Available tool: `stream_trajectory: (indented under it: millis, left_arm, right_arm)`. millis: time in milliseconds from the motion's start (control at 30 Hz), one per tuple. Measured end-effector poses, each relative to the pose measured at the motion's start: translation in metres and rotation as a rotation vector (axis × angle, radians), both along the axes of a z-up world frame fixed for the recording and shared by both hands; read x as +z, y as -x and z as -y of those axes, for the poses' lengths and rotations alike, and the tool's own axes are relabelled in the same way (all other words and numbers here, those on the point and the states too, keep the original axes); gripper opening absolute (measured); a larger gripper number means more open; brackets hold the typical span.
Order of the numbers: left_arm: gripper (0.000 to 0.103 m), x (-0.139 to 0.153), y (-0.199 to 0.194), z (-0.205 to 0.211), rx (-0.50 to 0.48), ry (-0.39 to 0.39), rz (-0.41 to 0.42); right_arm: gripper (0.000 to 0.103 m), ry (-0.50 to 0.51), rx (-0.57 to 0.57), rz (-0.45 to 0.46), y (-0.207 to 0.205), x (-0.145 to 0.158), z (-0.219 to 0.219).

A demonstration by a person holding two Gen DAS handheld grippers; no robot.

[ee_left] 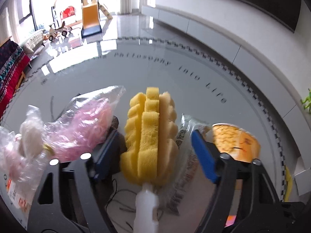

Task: Collect trash
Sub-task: 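Grasp the yellow sponge brush with the left tool while the right tool grasps the foam cube, then carry sponge brush and foam cube to the black trash bag and release both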

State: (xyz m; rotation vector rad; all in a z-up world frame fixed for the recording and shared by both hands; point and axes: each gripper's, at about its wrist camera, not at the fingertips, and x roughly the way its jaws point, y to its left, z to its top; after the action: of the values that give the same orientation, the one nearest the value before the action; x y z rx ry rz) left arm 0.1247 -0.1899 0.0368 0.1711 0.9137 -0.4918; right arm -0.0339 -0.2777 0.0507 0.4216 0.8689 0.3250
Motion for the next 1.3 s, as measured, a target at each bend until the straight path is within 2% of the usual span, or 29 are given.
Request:
stream_trajectory:
  millis: [33, 100, 167, 233, 433, 900, 1167, 1300]
  left_arm:
    - [0.067, -0.004, -0.003, 0.001, 0.002, -0.016, 0.003]
    - [0.054, -0.007, -0.004, 0.0, 0.013, -0.035, 0.016]
    - [0.05, -0.005, -0.004, -0.009, 0.015, 0.009, 0.01]
    - [0.049, 0.001, 0.002, -0.023, 0.013, 0.07, 0.002]
    - [0.049, 0.024, 0.03, -0.049, 0.025, 0.118, 0.033]
    - [0.049, 0.065, 0.111, -0.14, 0.111, 0.173, 0.121]
    - [0.049, 0.069, 0.152, -0.203, 0.214, 0.157, 0.152]
    - [0.049, 0.066, 0.176, -0.248, 0.277, 0.167, 0.158]
  right_arm:
    - [0.044, 0.0, -0.001, 0.001, 0.001, 0.0, 0.0]
    - [0.044, 0.002, -0.002, 0.002, 0.003, 0.0, -0.001]
    - [0.044, 0.002, -0.007, 0.001, 0.002, 0.002, -0.001]
    - [0.044, 0.003, -0.009, 0.004, 0.004, 0.004, -0.002]
    - [0.044, 0.014, -0.007, 0.032, 0.009, 0.02, -0.014]
    - [0.044, 0.071, 0.077, 0.074, 0.033, 0.053, -0.086]
    - [0.044, 0.084, 0.172, 0.082, 0.039, 0.066, -0.149]
    - [0.044, 0.065, 0.241, 0.071, 0.042, 0.066, -0.185]
